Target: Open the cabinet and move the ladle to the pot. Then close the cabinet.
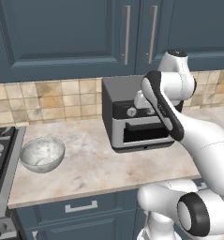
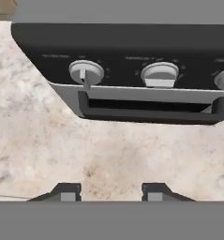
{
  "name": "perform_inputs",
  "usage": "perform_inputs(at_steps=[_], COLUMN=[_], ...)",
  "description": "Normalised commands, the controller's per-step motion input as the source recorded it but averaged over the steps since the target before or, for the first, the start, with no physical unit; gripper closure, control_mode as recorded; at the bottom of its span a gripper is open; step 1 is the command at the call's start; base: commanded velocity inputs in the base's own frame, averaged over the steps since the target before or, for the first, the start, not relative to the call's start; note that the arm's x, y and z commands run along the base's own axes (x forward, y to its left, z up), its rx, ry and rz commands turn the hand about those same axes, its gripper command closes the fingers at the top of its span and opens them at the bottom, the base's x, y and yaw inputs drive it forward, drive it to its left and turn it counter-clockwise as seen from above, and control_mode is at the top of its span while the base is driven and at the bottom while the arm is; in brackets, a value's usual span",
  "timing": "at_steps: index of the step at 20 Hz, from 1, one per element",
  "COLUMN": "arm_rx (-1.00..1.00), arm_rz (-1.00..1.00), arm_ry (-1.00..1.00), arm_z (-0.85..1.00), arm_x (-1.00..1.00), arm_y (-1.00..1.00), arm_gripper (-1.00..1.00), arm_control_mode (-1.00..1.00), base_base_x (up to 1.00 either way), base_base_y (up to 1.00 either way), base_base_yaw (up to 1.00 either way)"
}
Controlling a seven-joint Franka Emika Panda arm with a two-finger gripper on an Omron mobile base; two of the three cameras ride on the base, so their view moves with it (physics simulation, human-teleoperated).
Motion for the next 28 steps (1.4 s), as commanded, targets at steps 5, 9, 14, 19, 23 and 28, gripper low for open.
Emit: perform_inputs(at_steps=[5, 9, 14, 19, 23, 28], arm_rx=[0.00, 0.00, 0.00, -0.06, -0.10, -0.07], arm_rz=[0.00, 0.00, 0.00, -0.02, -0.04, -0.03], arm_ry=[-0.09, -0.15, -0.20, -0.18, -0.23, -0.15], arm_z=[0.00, 0.13, 0.42, 0.58, 0.64, 0.59], arm_x=[-0.21, -0.12, -0.01, 0.00, 0.00, 0.07], arm_y=[0.00, 0.00, 0.00, 0.00, -0.02, -0.04], arm_gripper=[-1.00, -1.00, -1.00, -1.00, -1.00, -1.00], arm_control_mode=[-1.00, -1.00, -1.00, -1.00, -1.00, -1.00], base_base_x=[0.00, 0.00, 0.00, 0.00, 0.00, 0.00], base_base_y=[0.00, 0.00, 0.00, 0.00, 0.00, 0.00], base_base_yaw=[0.00, 0.00, 0.00, 0.00, 0.00, 0.00])
